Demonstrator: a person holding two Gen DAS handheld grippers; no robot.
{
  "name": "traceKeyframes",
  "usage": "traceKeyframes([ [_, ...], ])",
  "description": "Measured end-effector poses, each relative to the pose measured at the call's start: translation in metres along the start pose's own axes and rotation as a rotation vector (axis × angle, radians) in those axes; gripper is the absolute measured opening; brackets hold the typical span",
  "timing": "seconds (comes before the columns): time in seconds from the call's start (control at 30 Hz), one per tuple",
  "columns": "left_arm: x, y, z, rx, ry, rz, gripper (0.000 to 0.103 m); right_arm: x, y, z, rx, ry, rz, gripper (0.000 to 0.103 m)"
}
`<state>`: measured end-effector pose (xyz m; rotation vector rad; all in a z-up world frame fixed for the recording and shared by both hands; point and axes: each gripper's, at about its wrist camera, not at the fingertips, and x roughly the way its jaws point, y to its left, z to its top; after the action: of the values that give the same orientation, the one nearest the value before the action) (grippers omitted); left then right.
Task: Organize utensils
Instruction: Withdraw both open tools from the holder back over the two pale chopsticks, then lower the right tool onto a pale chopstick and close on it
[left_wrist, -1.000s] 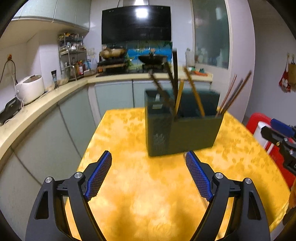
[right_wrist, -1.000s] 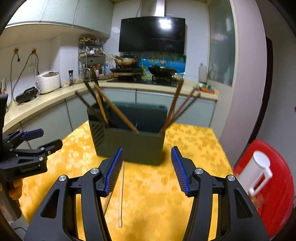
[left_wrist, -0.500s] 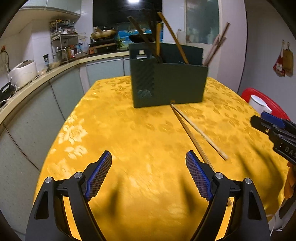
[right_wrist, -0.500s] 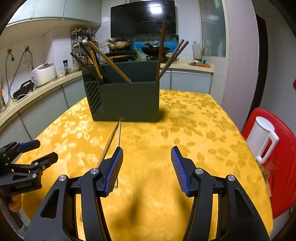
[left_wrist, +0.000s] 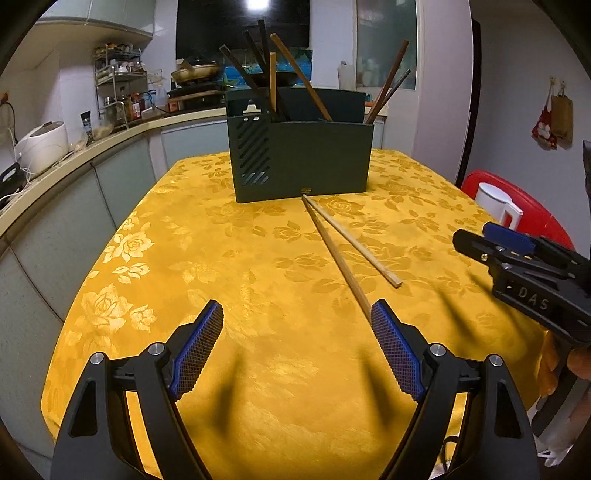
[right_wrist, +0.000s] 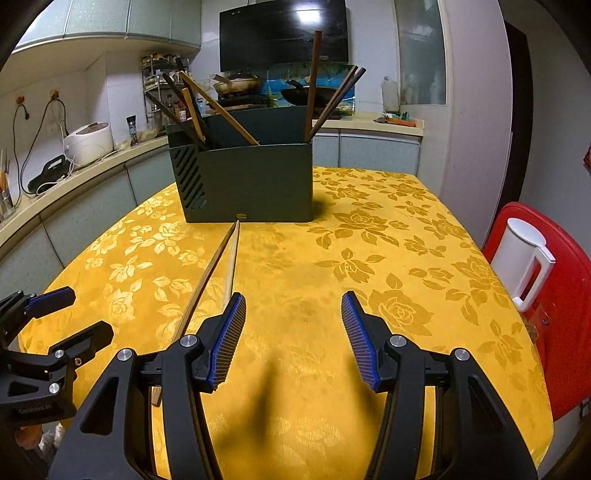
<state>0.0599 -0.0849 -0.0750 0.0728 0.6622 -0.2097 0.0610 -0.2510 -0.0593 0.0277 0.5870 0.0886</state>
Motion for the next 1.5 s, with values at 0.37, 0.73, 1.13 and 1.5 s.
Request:
traceKeyframes([
  [0.37, -0.003, -0.026, -0.01, 0.008, 0.009, -0.032, 0.079, -0.007, -0.006, -0.001, 0.019, -0.014, -0.02, 0.053],
  [0.73, 0.016, -0.037, -0.025, 0.037, 0.047, -0.007, 0.079, -0.007, -0.007, -0.002, 0.022, -0.01, -0.02, 0.053],
  [1.13, 0.023, -0.029, -0.03, 0.003, 0.075, -0.007, 0.08, 0.0, 0.002, -0.008, 0.005, 0.009, -0.011, 0.053],
  [1.5, 0.026, -0.025, -0.028, 0.0, 0.084, 0.0, 0.08, 0.013, 0.01, -0.013, -0.012, 0.062, 0.042, 0.053],
])
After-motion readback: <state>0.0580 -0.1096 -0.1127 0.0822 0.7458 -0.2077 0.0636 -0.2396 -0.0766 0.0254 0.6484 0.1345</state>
